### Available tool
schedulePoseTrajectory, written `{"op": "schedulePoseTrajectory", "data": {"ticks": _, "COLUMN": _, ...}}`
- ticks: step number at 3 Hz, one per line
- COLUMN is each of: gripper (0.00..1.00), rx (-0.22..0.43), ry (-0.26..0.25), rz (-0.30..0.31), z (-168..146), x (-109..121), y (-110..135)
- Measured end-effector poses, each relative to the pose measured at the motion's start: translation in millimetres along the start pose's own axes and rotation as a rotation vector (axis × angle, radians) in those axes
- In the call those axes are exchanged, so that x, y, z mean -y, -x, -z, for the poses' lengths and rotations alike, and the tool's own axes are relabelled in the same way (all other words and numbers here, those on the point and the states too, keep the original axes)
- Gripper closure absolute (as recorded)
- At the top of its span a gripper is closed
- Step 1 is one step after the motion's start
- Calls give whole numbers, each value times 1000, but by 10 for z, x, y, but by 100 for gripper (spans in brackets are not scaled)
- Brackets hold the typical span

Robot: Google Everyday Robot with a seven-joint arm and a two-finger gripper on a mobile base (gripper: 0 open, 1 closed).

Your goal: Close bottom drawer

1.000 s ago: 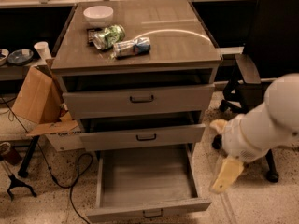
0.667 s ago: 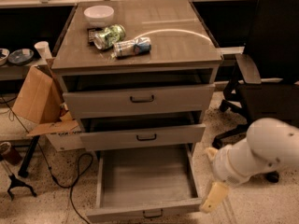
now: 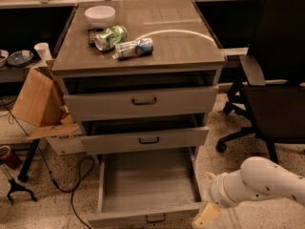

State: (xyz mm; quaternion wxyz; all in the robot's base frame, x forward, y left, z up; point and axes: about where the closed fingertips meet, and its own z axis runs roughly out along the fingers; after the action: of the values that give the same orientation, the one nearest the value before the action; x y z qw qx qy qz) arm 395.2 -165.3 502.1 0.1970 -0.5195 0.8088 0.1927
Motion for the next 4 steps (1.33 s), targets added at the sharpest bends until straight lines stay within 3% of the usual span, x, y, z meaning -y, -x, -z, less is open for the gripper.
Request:
{"op": "schedulePoseTrajectory", "data": {"ticks": 2, "gripper": 0, "rx": 9, "ry": 0, "rz": -35, "z": -51, "x": 101, "y": -111}}
{"op": "schedulePoseTrajectory", "data": {"ticks": 3, "gripper": 0, "rx": 44, "ry": -28, "rz": -187, "z": -228, "x": 461, "y": -759}}
{"op": "schedulePoseTrajectory", "data": {"ticks": 4, "gripper": 0, "rx": 79, "ry": -25, "rz": -304, "z": -439, "x": 578, "y": -1273}}
